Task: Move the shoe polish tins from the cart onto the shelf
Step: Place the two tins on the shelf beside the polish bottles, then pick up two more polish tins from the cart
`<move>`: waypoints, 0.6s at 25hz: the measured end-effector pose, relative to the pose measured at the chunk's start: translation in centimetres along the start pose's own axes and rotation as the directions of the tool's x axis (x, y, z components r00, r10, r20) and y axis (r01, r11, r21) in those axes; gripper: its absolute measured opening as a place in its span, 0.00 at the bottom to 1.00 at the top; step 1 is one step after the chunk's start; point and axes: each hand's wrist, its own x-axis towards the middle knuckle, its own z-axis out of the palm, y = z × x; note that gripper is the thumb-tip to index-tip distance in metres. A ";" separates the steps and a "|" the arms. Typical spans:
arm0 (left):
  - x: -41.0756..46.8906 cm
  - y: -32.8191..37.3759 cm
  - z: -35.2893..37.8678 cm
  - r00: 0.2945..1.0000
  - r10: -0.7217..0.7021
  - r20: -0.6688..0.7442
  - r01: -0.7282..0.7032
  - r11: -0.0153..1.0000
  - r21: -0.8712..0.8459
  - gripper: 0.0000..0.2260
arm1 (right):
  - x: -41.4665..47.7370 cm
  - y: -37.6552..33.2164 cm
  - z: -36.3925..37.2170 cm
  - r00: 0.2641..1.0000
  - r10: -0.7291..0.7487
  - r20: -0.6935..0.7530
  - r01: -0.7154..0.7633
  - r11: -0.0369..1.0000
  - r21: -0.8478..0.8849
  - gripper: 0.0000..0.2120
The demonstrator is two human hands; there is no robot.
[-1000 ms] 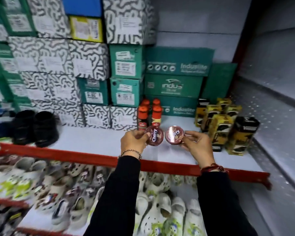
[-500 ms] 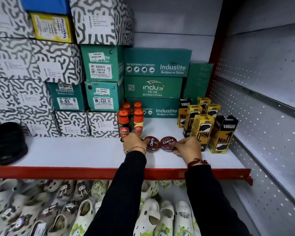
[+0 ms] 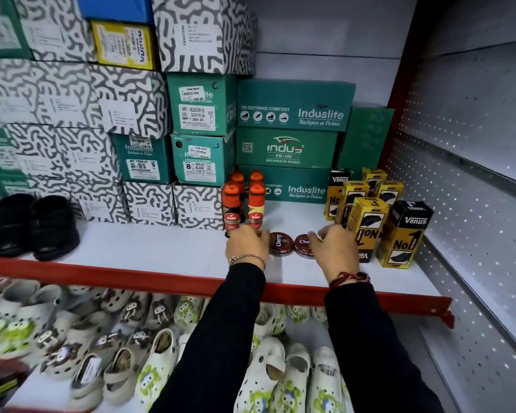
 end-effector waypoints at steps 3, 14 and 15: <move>-1.2 -0.4 -2.8 0.974 0.200 -0.110 -0.196 0.980 0.044 0.16 | -0.9 -2.0 -0.6 0.948 -0.320 -0.002 0.318 0.942 0.103 0.21; -6.1 -11.6 -15.8 0.878 0.265 -0.399 0.004 0.829 0.559 0.29 | -9.7 -14.3 5.4 0.552 -0.820 0.151 0.807 0.571 0.152 0.33; -7.0 -13.2 -16.9 0.881 0.220 -0.418 0.067 0.817 0.572 0.29 | -11.2 -15.4 6.4 0.515 -0.841 0.166 0.819 0.540 0.195 0.33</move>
